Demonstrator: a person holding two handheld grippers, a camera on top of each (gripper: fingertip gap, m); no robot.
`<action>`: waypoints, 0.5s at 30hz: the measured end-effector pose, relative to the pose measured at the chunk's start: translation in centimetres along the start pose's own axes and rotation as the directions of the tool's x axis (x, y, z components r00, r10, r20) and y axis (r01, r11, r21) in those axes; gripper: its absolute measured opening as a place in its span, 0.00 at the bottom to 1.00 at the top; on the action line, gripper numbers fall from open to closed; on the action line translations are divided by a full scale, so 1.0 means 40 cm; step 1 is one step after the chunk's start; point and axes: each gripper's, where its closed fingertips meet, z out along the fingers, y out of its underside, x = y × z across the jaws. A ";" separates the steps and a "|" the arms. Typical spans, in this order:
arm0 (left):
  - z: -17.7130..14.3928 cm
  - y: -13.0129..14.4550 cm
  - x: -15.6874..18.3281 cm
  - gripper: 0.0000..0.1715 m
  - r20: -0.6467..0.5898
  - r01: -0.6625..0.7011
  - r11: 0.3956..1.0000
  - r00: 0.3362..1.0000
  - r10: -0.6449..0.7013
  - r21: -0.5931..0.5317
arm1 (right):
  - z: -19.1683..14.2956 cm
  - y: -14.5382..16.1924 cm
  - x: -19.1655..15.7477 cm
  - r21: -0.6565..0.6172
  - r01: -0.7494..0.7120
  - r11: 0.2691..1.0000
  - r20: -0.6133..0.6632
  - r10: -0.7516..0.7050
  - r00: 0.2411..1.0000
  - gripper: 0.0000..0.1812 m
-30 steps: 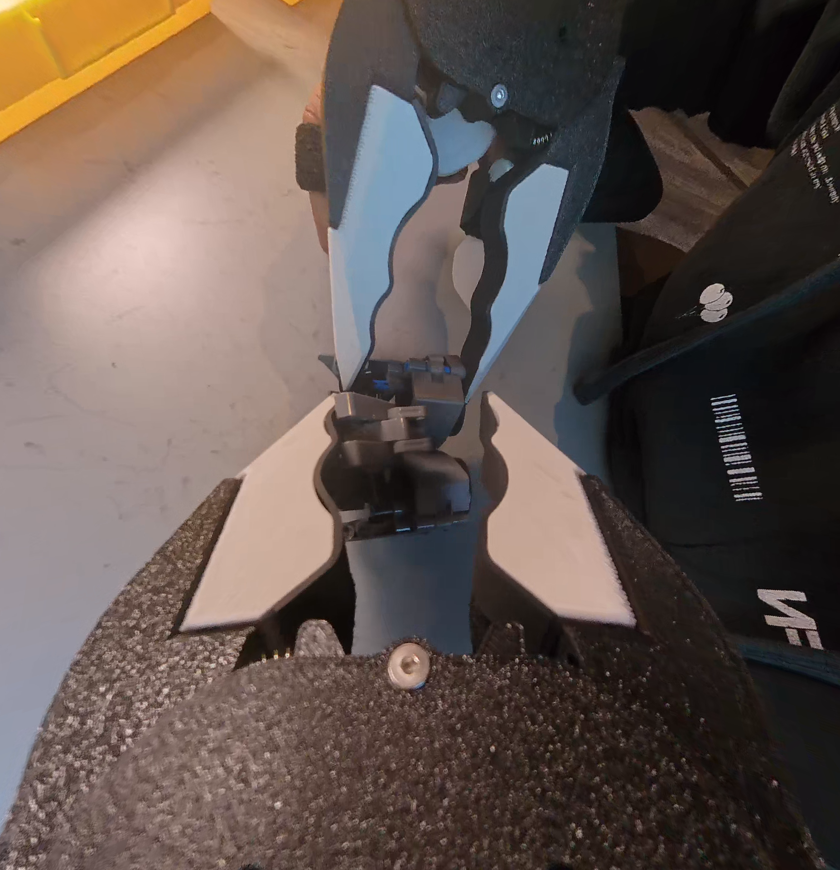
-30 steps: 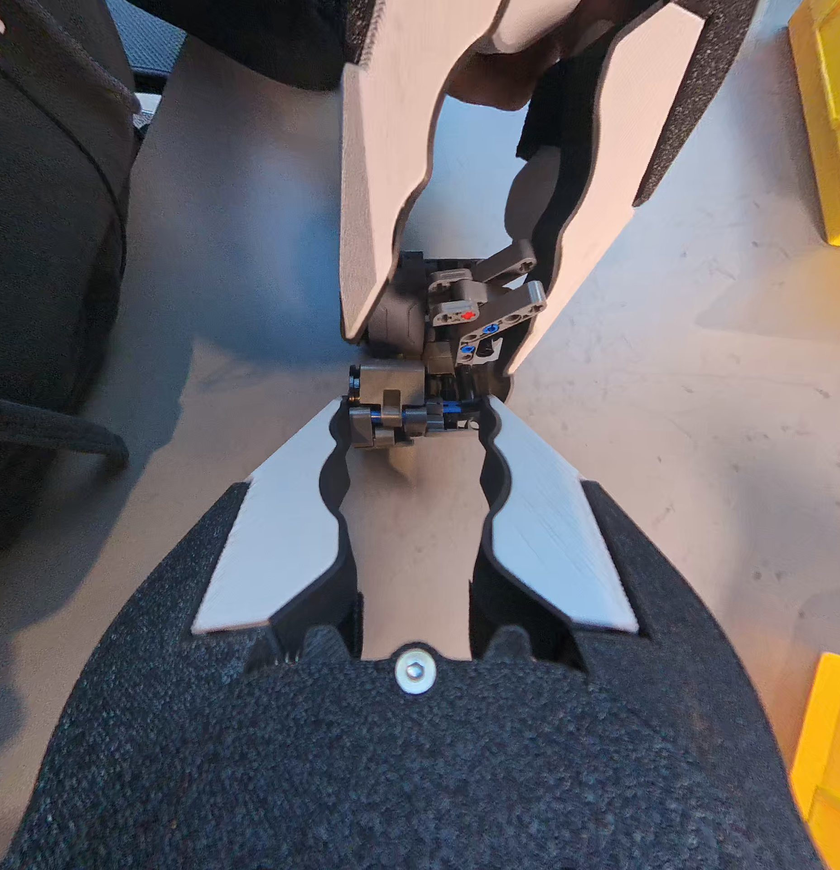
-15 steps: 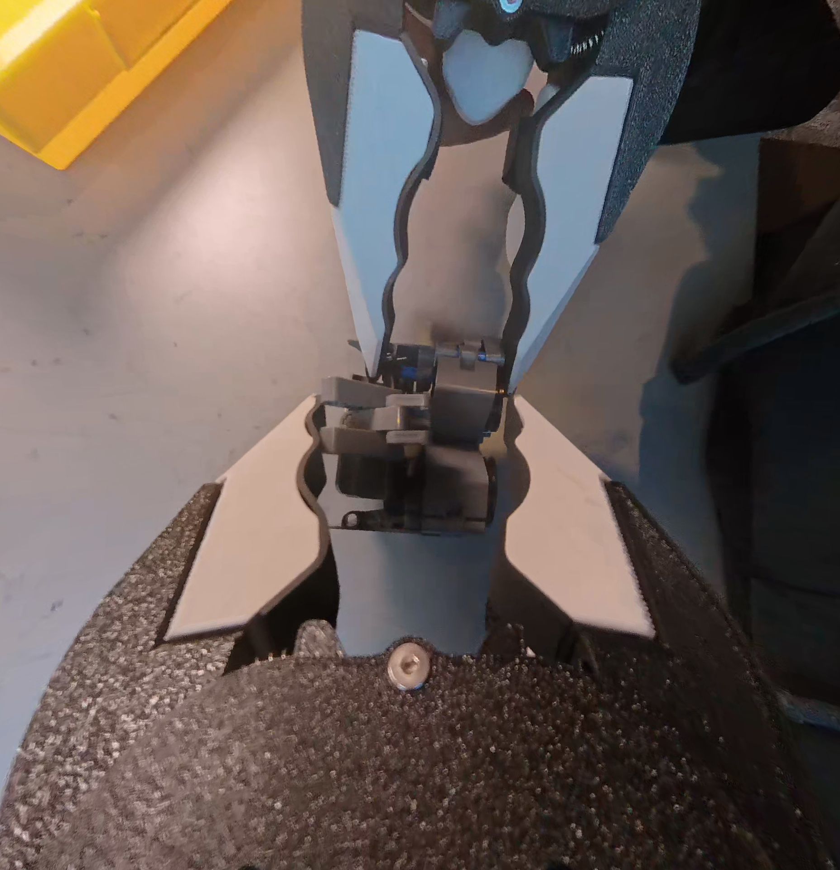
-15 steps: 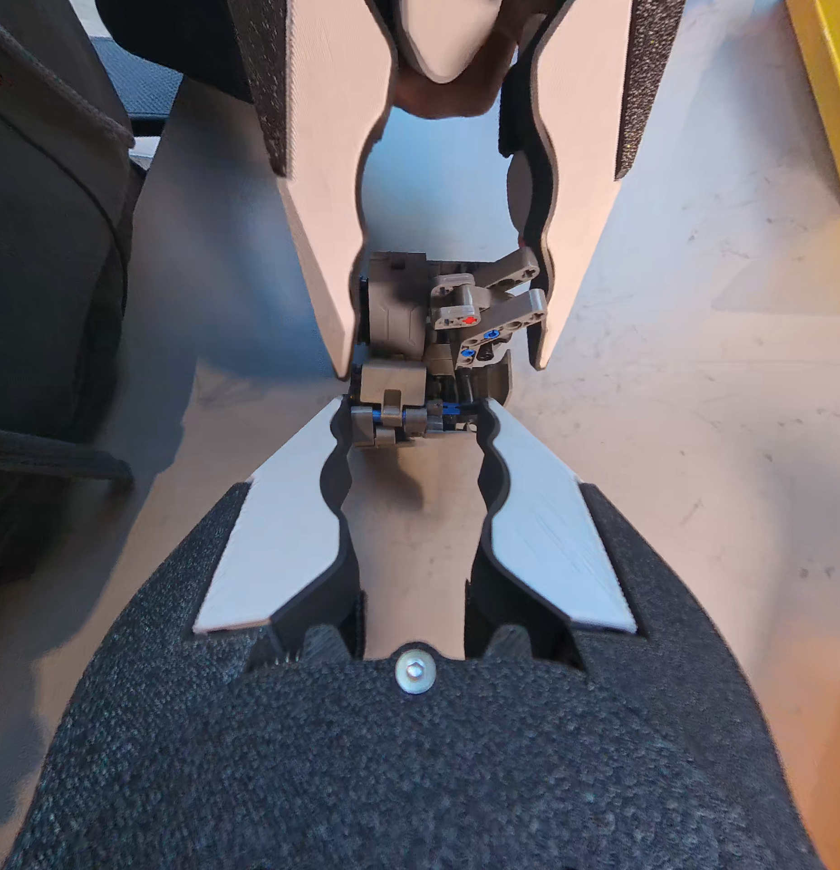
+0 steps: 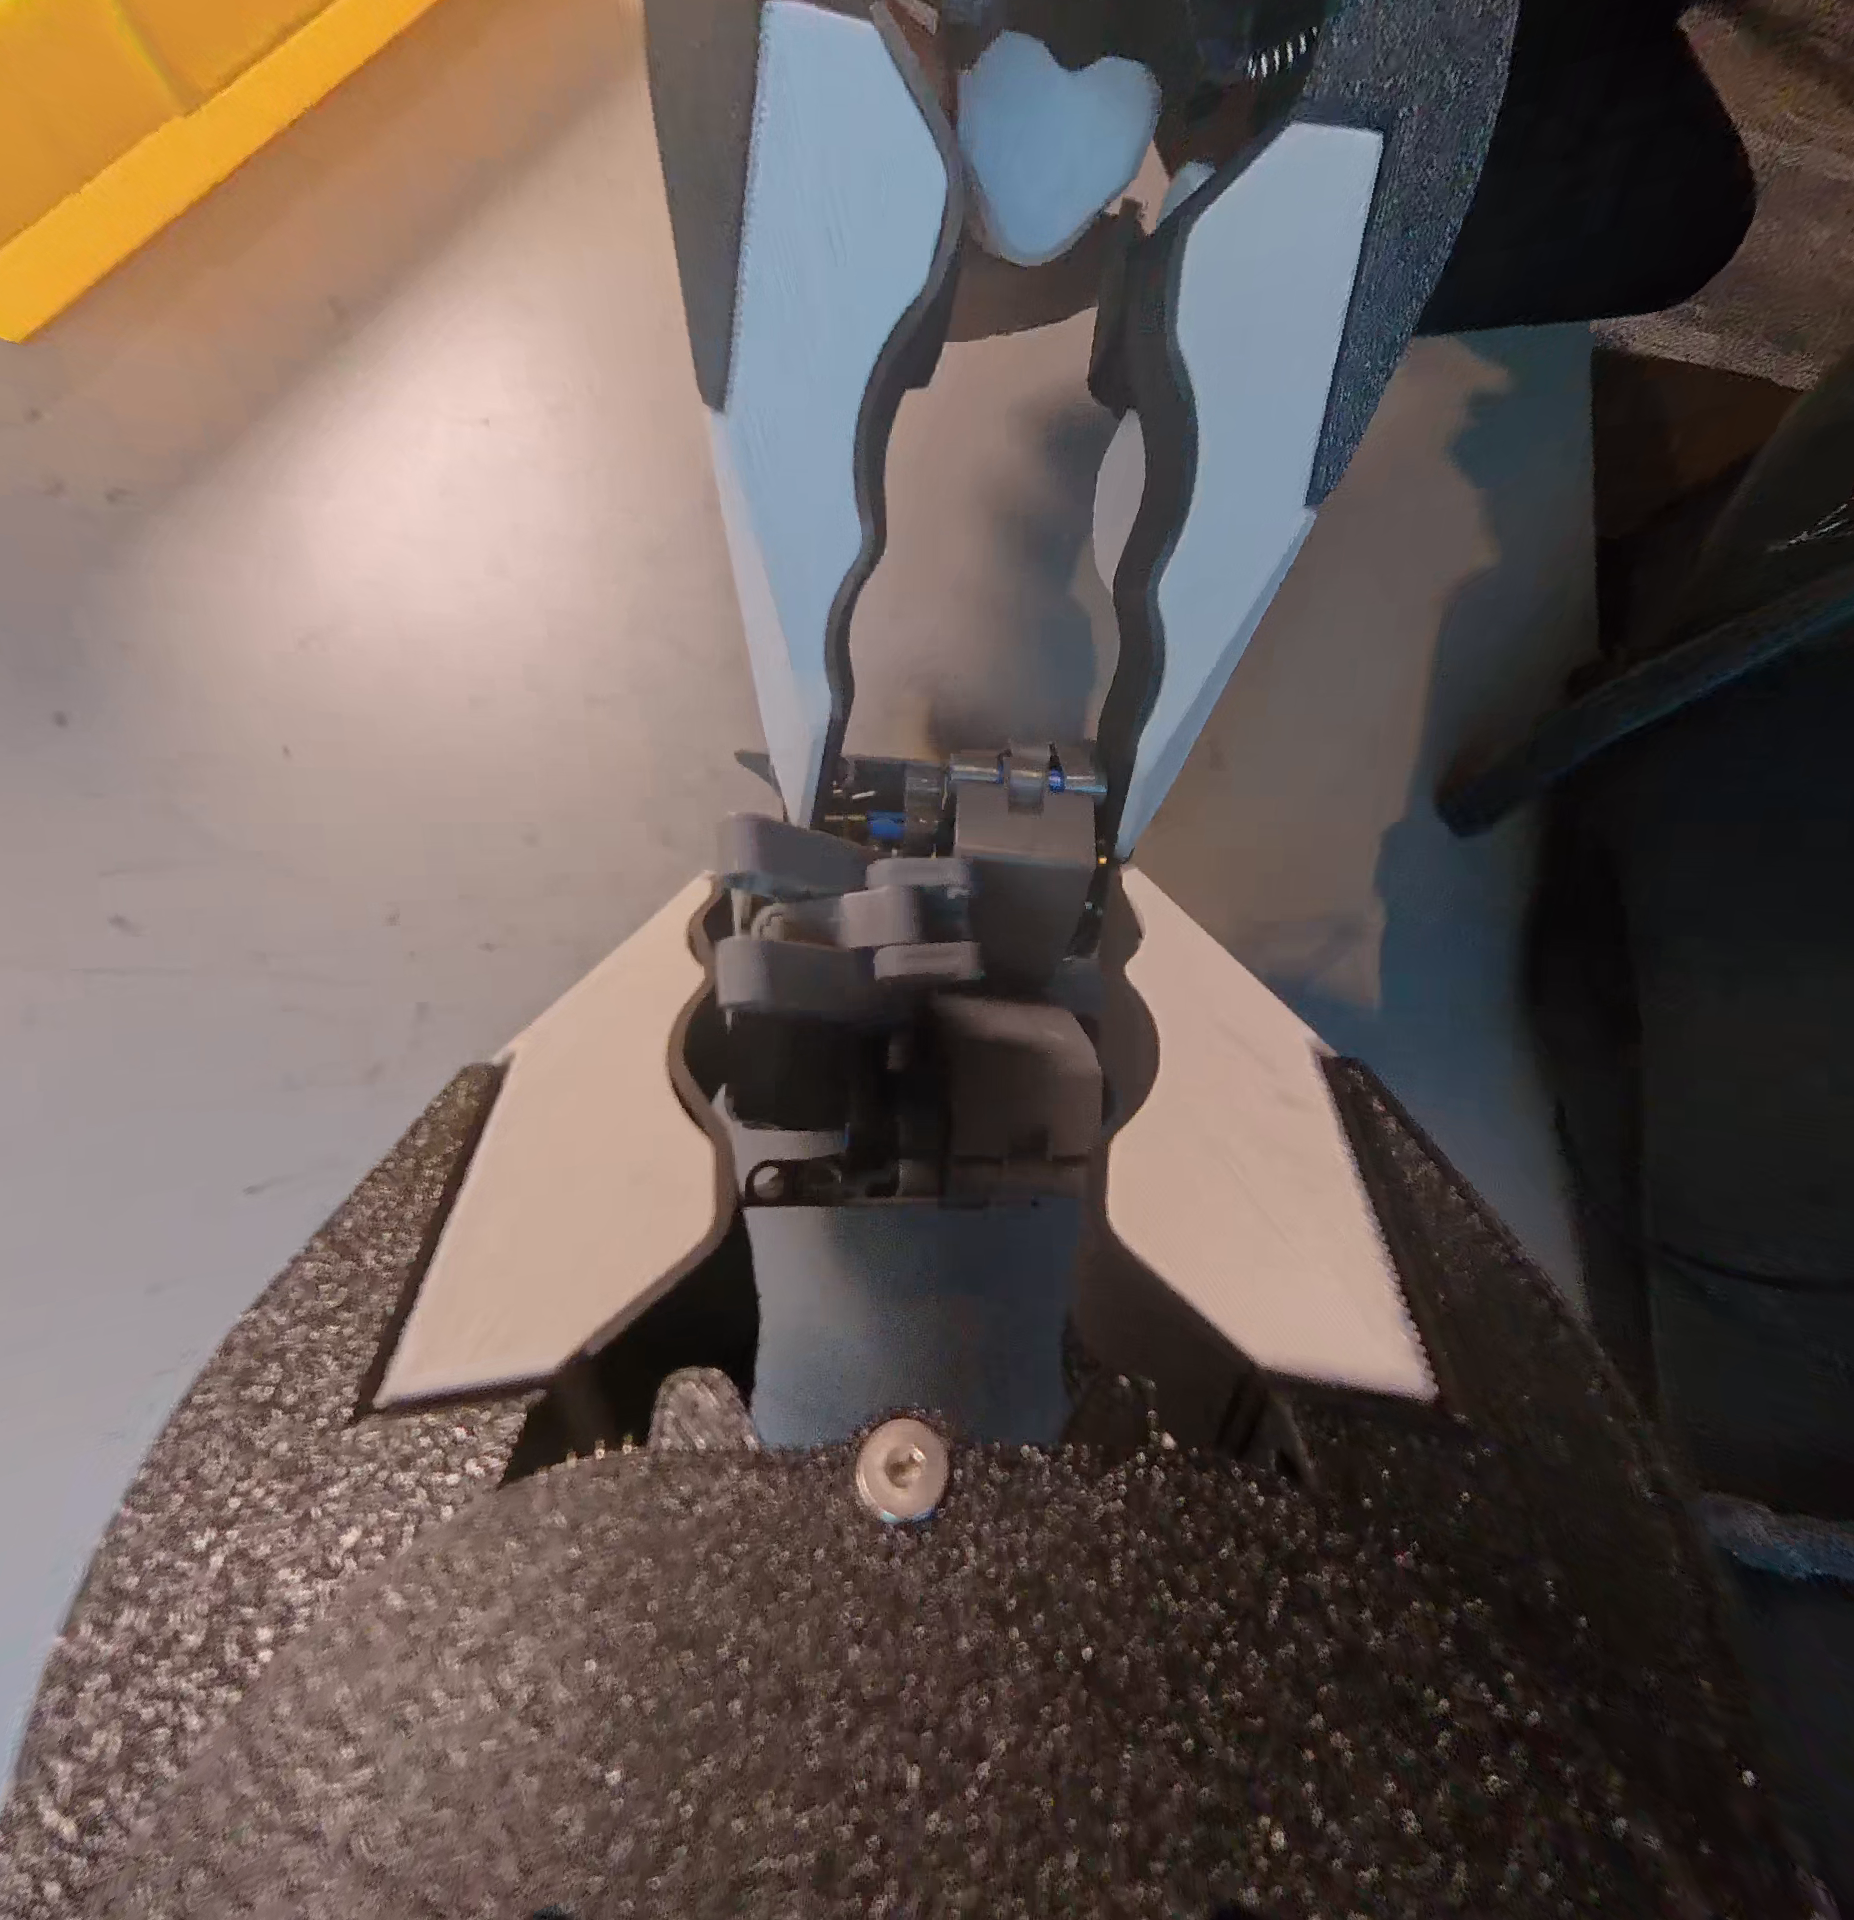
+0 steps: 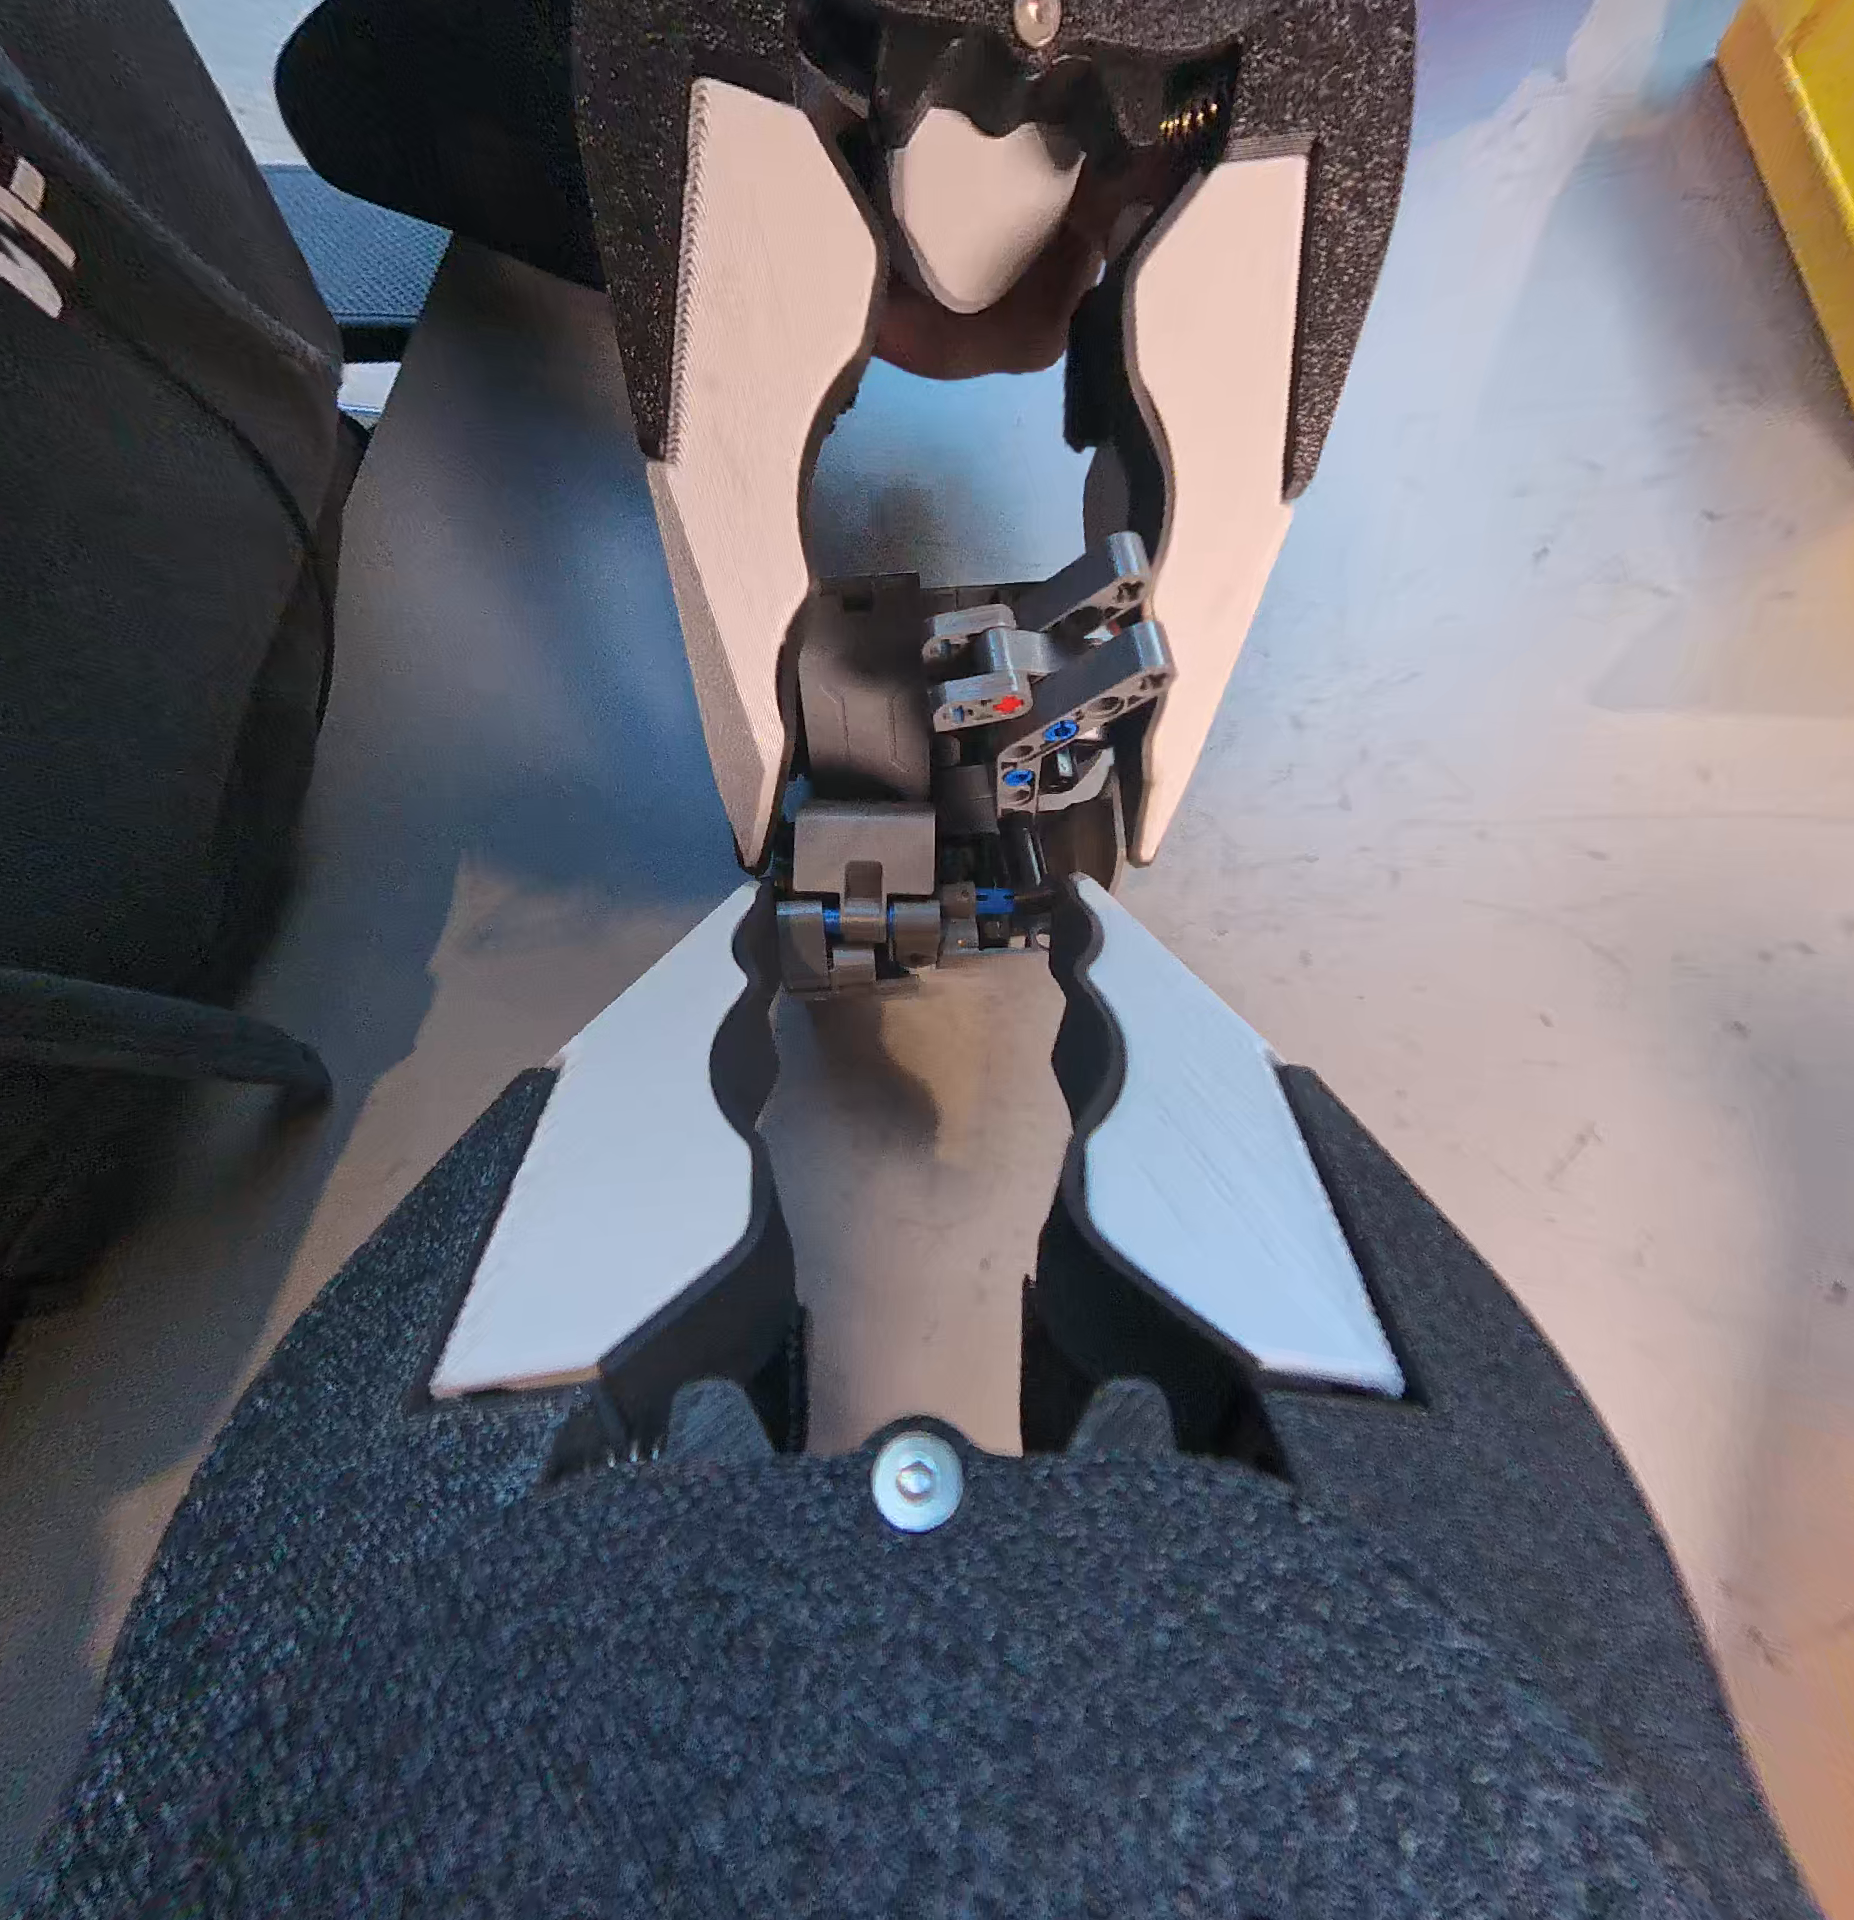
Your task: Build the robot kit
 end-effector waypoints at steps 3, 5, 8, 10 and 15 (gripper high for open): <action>0.000 0.000 0.010 0.40 -0.039 0.015 1.000 0.999 -0.014 0.020 | 0.002 -0.004 -0.009 0.033 -0.007 0.999 0.032 0.006 0.999 0.28; -0.001 0.002 0.009 0.40 -0.039 0.019 0.999 0.999 -0.017 0.031 | 0.004 -0.005 -0.007 0.063 -0.025 0.998 0.038 0.023 0.999 0.28; -0.006 0.007 0.000 0.42 -0.047 0.078 0.996 0.996 -0.076 0.042 | 0.005 -0.005 -0.001 0.081 -0.039 0.996 0.032 0.036 0.999 0.30; -0.008 0.010 -0.007 0.42 -0.036 0.132 0.990 0.991 -0.131 0.044 | -0.003 -0.006 0.020 0.069 0.015 0.997 -0.036 -0.013 0.999 0.32; -0.046 0.017 -0.008 0.44 -0.052 0.300 0.950 0.954 -0.296 0.083 | -0.064 0.032 0.095 0.006 -0.024 1.000 -0.215 0.024 0.976 0.26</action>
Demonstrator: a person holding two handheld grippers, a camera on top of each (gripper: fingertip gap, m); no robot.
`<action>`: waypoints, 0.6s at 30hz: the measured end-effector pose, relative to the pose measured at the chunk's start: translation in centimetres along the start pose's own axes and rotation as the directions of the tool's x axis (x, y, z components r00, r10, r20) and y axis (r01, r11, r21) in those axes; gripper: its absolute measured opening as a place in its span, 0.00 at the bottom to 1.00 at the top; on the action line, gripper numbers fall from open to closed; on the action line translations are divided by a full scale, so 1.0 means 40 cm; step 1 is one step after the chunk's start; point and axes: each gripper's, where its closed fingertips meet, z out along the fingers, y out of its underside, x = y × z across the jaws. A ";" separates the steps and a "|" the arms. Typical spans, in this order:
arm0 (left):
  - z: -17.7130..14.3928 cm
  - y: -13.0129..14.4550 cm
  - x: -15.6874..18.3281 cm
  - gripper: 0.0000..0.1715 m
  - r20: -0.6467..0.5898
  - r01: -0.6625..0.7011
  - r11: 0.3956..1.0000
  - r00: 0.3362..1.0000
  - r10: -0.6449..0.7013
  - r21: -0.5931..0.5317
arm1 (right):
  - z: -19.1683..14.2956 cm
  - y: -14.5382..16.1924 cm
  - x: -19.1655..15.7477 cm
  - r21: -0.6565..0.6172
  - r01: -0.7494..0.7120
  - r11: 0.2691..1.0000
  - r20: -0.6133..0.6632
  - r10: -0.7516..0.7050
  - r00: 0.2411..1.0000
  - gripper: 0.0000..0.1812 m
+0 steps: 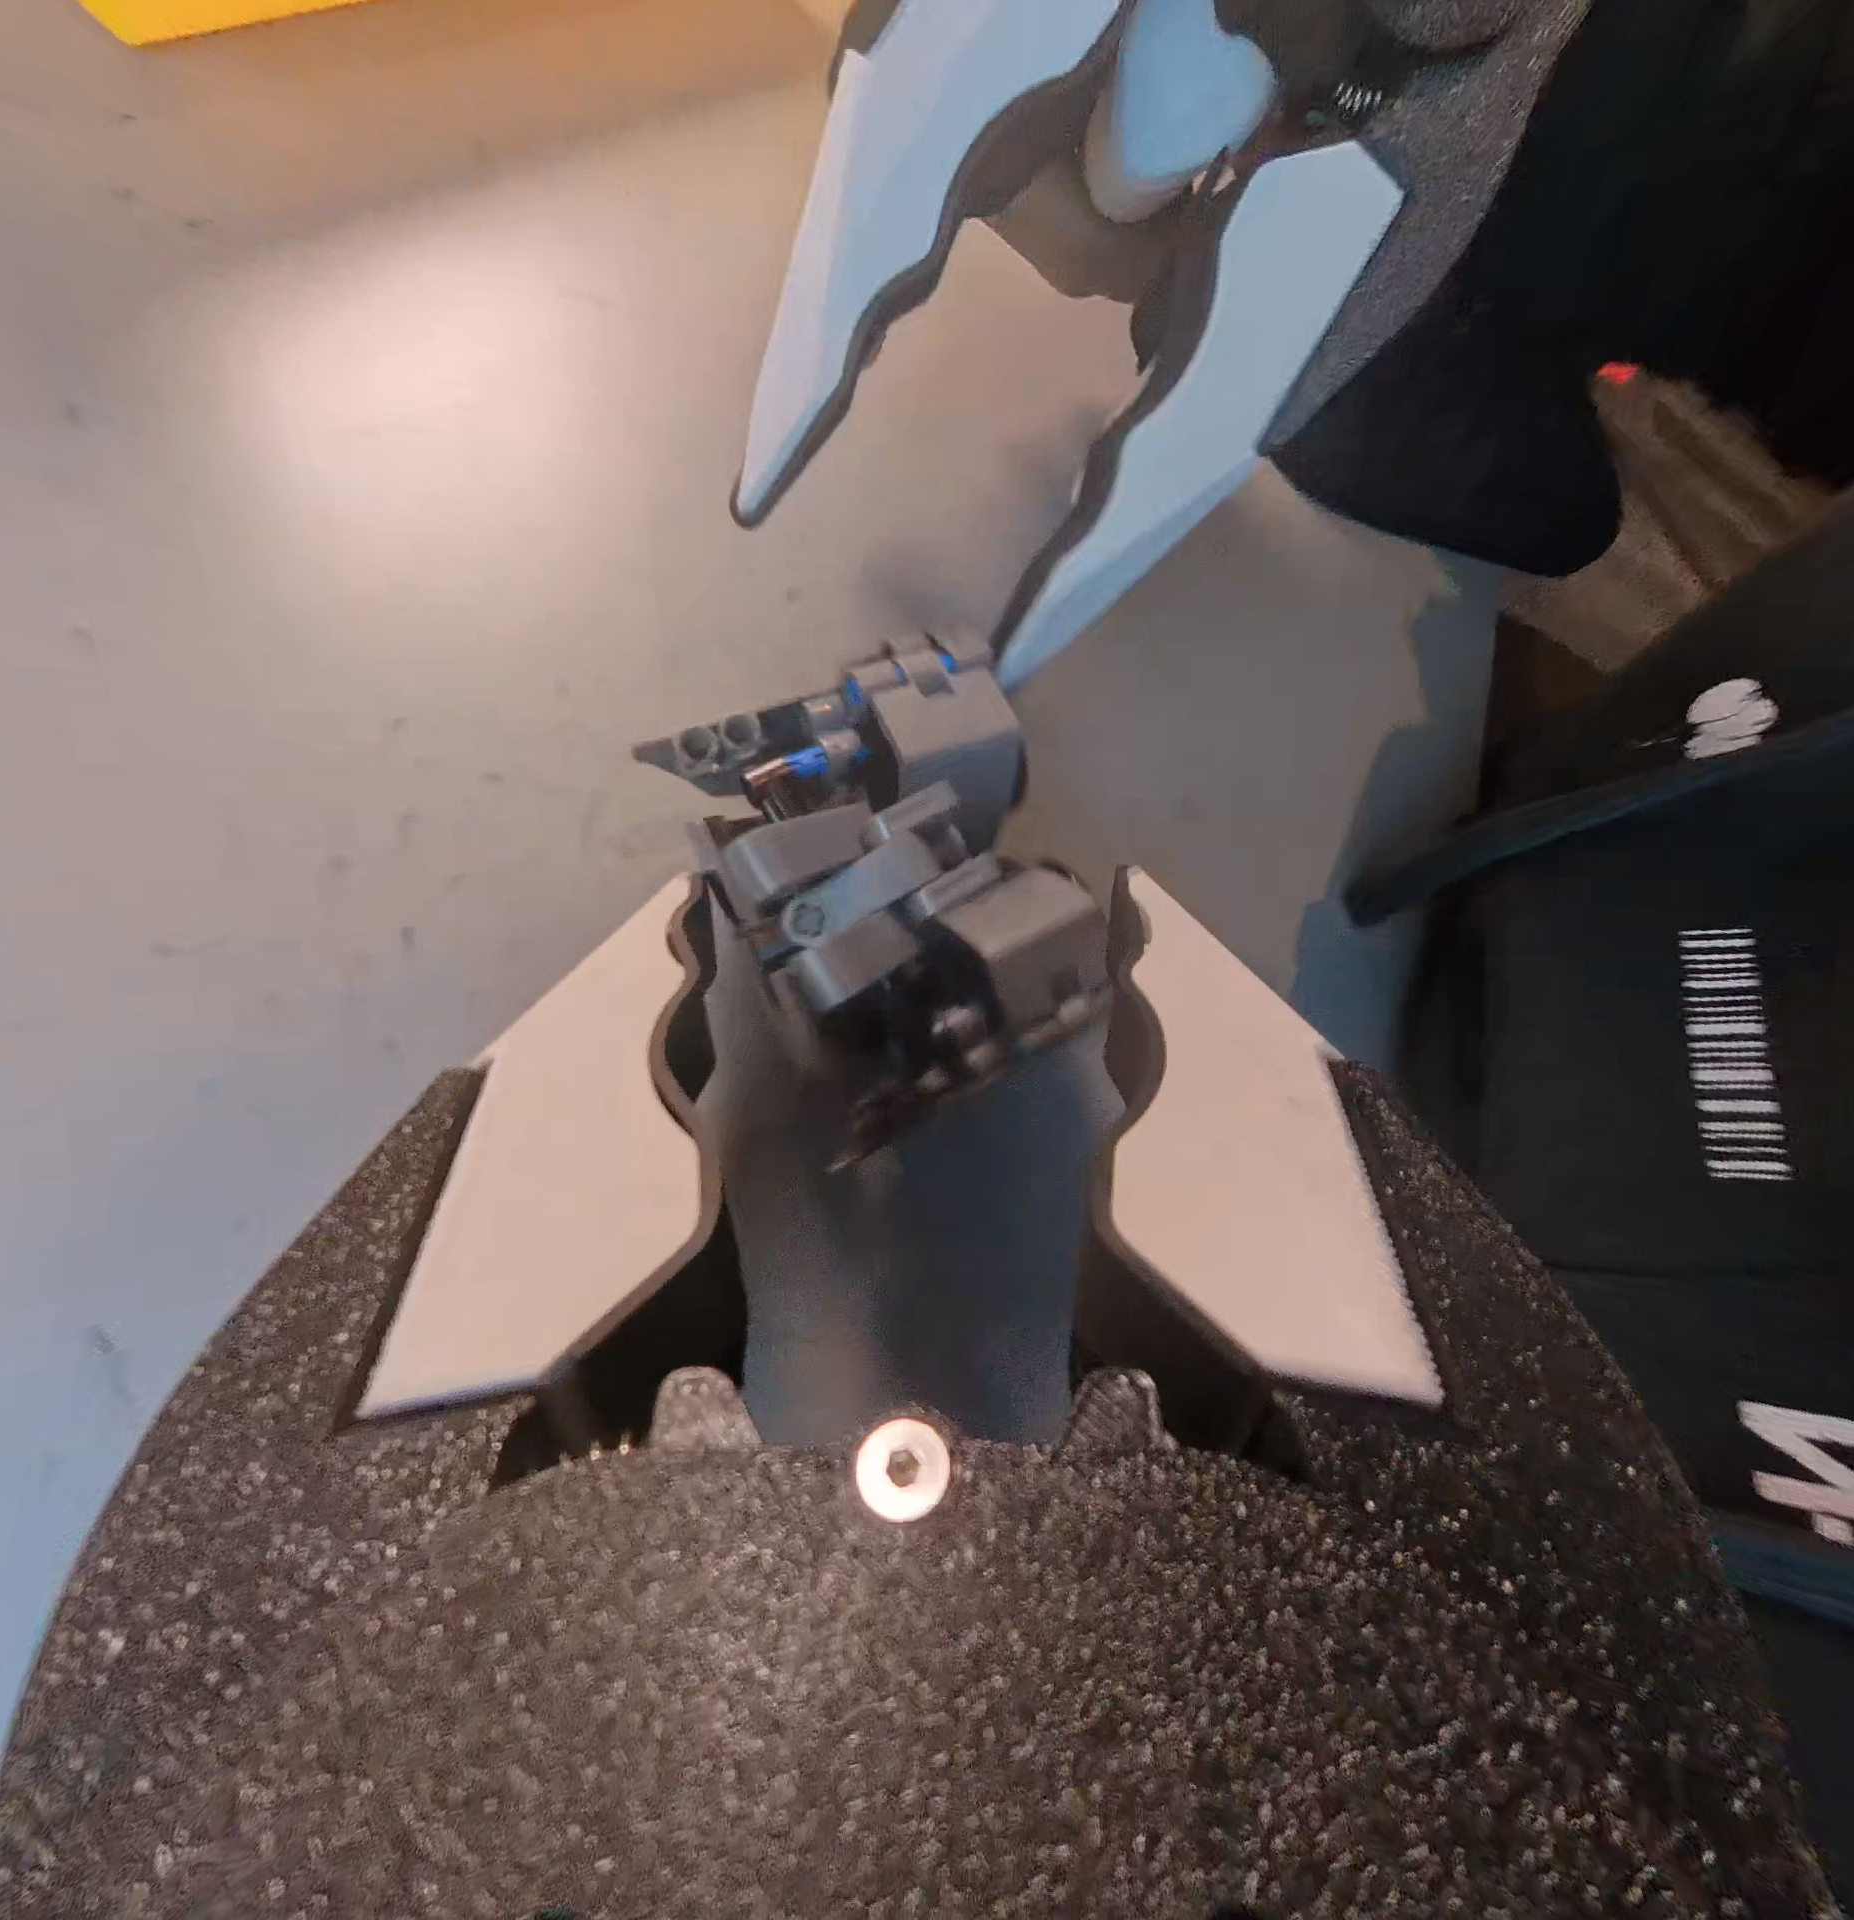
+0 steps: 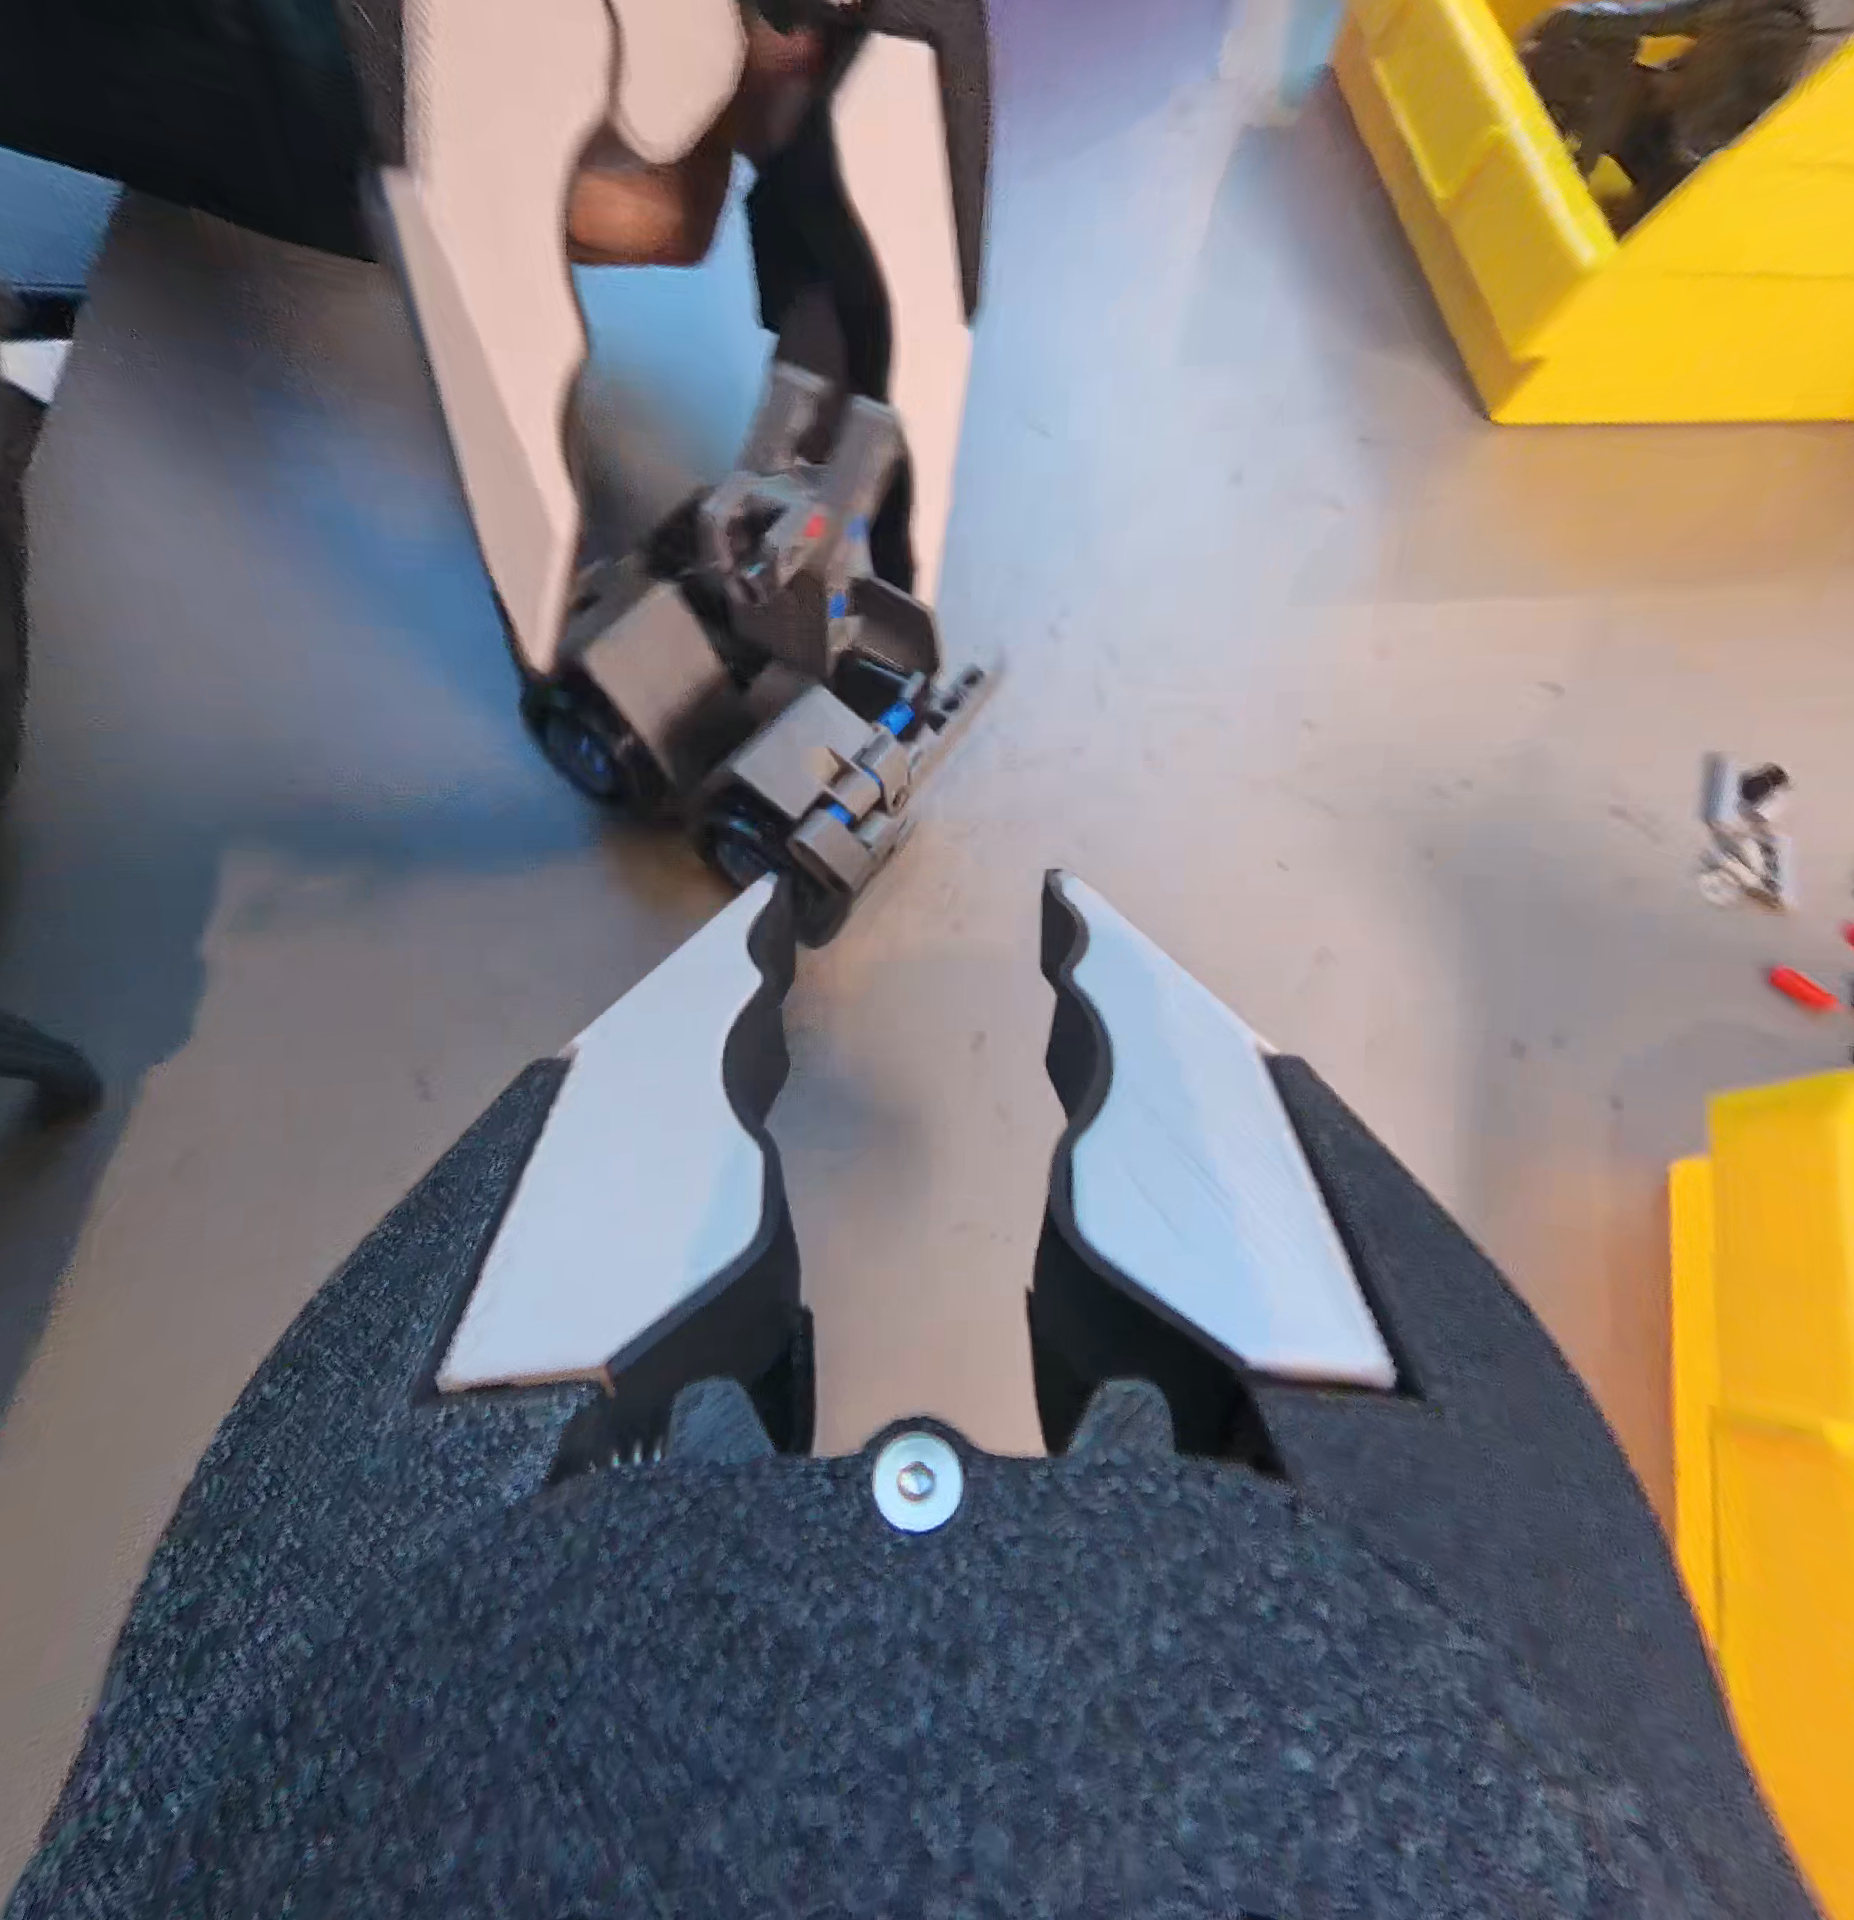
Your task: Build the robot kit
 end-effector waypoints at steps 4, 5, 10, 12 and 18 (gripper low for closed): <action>-0.062 -0.015 0.037 0.44 -0.122 0.125 0.988 0.986 -0.114 0.092 | -0.031 -0.006 -0.043 0.054 -0.151 0.987 0.064 0.148 0.987 0.29; -0.077 -0.015 0.028 0.42 -0.114 0.129 0.985 0.987 -0.116 0.112 | -0.034 -0.012 -0.051 0.074 -0.195 0.978 0.077 0.190 0.979 0.30; -0.091 0.018 -0.029 0.29 -0.097 0.022 0.995 0.995 -0.013 0.095 | -0.022 -0.047 -0.057 0.119 -0.357 0.927 0.126 0.343 0.931 0.31; -0.098 0.014 -0.050 0.29 -0.125 -0.004 0.995 0.992 0.016 0.095 | -0.026 -0.081 -0.050 0.144 -0.446 0.883 0.167 0.423 0.891 0.31; -0.077 -0.016 -0.065 0.31 -0.251 -0.008 0.997 0.968 0.027 0.075 | 0.008 -0.079 -0.090 0.021 -0.328 0.945 0.083 0.325 0.942 0.34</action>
